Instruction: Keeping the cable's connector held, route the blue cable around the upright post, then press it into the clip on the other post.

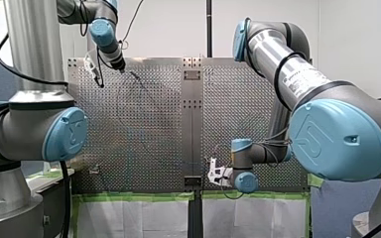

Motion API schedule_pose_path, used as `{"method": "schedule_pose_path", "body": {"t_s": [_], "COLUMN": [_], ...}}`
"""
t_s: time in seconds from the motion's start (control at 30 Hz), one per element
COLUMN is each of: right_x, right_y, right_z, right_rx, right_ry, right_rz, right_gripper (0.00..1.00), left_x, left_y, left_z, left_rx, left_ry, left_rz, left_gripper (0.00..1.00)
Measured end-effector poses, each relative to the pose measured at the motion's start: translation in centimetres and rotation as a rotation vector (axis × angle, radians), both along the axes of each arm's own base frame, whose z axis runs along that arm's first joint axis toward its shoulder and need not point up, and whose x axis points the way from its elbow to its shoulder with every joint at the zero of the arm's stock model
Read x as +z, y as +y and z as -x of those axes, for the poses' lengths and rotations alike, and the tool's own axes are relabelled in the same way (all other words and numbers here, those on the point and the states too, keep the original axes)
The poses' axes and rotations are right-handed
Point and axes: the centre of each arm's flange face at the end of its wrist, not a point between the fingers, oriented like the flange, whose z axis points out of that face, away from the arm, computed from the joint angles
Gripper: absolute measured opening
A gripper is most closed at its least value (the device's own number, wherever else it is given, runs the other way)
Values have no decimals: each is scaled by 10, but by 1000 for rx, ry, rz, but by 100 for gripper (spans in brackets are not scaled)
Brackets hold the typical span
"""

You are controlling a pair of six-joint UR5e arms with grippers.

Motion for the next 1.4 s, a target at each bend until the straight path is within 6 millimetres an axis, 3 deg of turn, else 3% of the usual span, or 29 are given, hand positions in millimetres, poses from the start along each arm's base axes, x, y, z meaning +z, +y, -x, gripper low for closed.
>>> {"method": "schedule_pose_path", "body": {"t_s": [0.23, 0.47, 0.9, 1.4], "right_x": [0, 0, -1, 0], "right_y": [0, 1, 2, 2], "right_z": [-2, -3, -2, -2], "right_rx": [5, 9, 9, 10], "right_ry": [4, 15, 45, 45], "right_rz": [3, 5, 4, 6], "right_gripper": [0, 0, 0, 0], "left_x": [-13, -3, 26, 23], "left_y": [-19, -29, -26, -19], "left_z": [10, 11, -2, -11], "left_rx": [-24, -76, -89, -92], "left_ry": [87, 107, 64, 92], "left_rz": [-81, -139, -231, -375], "left_gripper": [100, 100, 100, 100]}}
